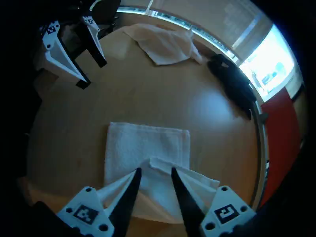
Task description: Fold towel
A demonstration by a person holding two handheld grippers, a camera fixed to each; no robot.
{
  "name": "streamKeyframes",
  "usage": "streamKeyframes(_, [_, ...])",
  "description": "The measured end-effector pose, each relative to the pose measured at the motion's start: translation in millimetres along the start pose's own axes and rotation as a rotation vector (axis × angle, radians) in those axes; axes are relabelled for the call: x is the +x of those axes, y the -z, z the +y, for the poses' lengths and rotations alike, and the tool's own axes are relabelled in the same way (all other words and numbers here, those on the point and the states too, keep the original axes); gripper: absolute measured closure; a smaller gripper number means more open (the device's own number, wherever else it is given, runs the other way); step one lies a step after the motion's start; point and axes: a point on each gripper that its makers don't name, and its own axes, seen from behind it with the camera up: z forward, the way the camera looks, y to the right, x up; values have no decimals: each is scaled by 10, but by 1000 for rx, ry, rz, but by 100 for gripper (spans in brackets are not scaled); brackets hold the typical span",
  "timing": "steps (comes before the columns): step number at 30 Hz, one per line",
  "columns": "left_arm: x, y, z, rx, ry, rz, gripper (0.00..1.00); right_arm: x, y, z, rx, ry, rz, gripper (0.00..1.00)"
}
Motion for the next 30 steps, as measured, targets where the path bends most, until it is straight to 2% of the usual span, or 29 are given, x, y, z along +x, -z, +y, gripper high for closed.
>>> streamKeyframes(3, [0,3,-7,1,2,2,12,29,75,34,-14,-46,24,22])
streamKeyframes(4, [1,5,-8,1,2,2,12,36,110,44,-19,-68,34,15])
streamKeyframes(7, [4,9,-6,0,3,4,12,29,218,76,-35,-143,62,10])
streamKeyframes(11, [13,7,1,-1,1,5,12,-33,382,113,-68,-248,94,10])
streamKeyframes(17, [35,8,24,-6,-9,7,12,-241,551,84,-115,-385,106,10])
streamKeyframes(22, [41,7,50,-12,-15,6,12,-409,568,-89,-126,-466,94,10])
streamKeyframes(30, [26,6,78,-17,-24,2,12,-598,519,-427,-125,-554,59,10])
